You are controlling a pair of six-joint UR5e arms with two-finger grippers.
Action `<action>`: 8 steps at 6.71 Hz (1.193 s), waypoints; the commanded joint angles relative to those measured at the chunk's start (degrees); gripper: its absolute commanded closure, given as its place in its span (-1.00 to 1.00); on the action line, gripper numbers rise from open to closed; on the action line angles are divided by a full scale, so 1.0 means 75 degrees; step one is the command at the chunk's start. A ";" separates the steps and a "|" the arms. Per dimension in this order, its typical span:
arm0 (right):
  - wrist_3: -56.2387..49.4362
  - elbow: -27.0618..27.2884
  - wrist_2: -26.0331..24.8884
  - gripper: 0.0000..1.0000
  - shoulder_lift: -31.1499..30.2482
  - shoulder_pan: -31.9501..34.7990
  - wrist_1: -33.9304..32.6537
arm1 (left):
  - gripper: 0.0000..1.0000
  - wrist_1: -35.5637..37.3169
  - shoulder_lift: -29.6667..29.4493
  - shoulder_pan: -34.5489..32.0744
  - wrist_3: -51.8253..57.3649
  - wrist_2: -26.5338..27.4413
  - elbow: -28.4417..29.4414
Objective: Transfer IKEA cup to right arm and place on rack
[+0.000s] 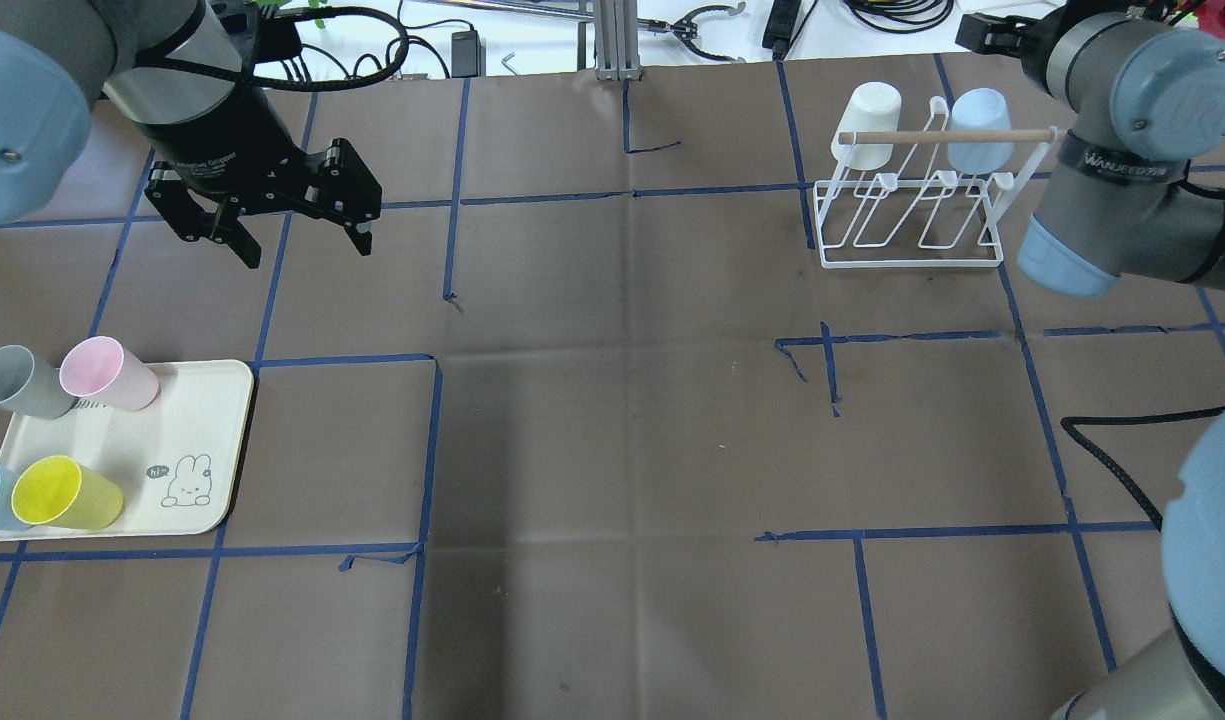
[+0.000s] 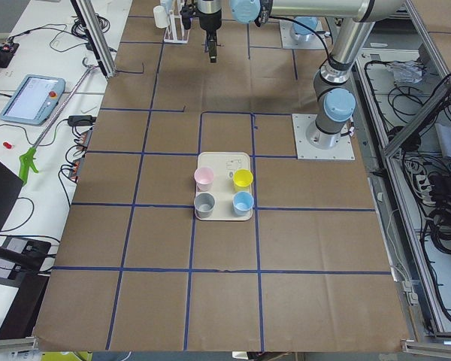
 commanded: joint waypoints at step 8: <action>0.0389 -0.1399 -0.0439 -1.00 -0.2561 0.1869 1.0657 | -0.99 0.0160 0.0000 0.0000 0.0013 0.0000 -0.0044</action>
